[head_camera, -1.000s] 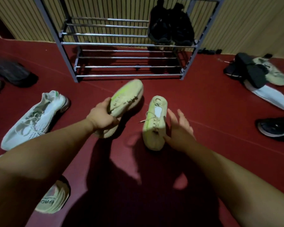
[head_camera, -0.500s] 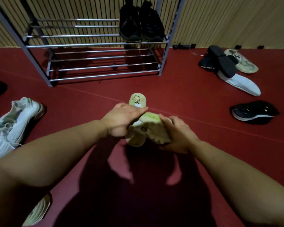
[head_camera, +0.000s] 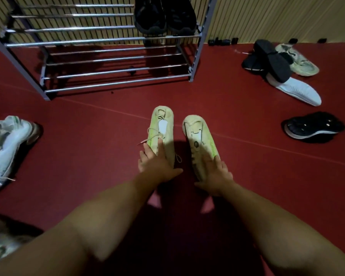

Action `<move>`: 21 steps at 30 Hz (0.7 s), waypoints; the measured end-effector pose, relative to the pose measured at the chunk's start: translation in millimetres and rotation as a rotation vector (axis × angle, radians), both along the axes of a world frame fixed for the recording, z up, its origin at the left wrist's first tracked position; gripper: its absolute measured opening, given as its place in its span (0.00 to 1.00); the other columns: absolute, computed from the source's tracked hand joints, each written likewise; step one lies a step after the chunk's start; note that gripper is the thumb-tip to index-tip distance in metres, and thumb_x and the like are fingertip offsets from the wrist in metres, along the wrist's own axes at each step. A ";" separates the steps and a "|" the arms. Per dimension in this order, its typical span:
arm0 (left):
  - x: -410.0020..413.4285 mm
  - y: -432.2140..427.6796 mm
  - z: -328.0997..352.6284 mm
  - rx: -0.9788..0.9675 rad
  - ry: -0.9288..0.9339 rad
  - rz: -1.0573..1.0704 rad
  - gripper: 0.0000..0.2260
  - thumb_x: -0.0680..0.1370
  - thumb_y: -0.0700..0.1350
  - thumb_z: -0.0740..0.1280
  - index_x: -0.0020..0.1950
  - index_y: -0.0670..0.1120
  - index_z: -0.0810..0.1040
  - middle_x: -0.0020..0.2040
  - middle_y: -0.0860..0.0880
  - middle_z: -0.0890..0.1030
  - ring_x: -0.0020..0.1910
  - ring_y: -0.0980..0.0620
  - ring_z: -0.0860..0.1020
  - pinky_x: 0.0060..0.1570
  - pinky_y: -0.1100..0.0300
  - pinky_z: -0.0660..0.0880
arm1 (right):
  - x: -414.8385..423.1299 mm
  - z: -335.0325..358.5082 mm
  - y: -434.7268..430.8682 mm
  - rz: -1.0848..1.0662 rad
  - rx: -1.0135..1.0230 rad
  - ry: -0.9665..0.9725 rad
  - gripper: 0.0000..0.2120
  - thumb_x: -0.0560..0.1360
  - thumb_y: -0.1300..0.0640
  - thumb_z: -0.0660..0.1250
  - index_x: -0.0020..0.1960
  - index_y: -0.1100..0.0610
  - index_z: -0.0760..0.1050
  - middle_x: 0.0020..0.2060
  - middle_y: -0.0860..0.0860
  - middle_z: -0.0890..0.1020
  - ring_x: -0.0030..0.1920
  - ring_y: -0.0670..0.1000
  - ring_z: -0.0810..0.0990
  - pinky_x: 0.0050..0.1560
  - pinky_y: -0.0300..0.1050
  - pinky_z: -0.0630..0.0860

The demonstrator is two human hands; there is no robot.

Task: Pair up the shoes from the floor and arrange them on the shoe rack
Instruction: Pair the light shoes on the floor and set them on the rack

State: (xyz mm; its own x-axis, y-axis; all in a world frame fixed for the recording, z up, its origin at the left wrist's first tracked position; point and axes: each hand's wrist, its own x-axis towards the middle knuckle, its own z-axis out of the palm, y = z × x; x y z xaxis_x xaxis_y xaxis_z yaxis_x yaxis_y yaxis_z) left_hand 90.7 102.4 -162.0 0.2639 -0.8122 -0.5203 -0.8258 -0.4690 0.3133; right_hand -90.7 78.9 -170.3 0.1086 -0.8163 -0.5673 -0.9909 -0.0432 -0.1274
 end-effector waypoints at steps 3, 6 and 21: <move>-12.1 1.7 -13.5 0.001 -0.040 0.016 0.56 0.66 0.68 0.69 0.75 0.53 0.30 0.74 0.36 0.33 0.75 0.34 0.41 0.72 0.43 0.48 | -2.0 -10.3 4.8 0.012 -0.008 0.013 0.51 0.69 0.35 0.67 0.76 0.46 0.35 0.75 0.56 0.34 0.75 0.62 0.41 0.71 0.57 0.55; -20.1 0.7 -24.2 -0.045 -0.067 0.070 0.55 0.67 0.69 0.68 0.75 0.53 0.30 0.73 0.36 0.33 0.74 0.34 0.40 0.72 0.43 0.45 | -2.2 -17.2 3.8 -0.021 -0.035 -0.010 0.51 0.69 0.33 0.66 0.76 0.45 0.34 0.73 0.58 0.31 0.75 0.63 0.41 0.72 0.55 0.55; -5.5 -25.7 19.3 -0.177 0.220 0.354 0.44 0.69 0.62 0.67 0.75 0.64 0.41 0.71 0.37 0.58 0.67 0.37 0.60 0.67 0.49 0.60 | 0.3 -4.3 -22.6 -0.008 -0.451 -0.511 0.41 0.67 0.34 0.47 0.77 0.52 0.52 0.76 0.55 0.53 0.75 0.56 0.52 0.73 0.54 0.53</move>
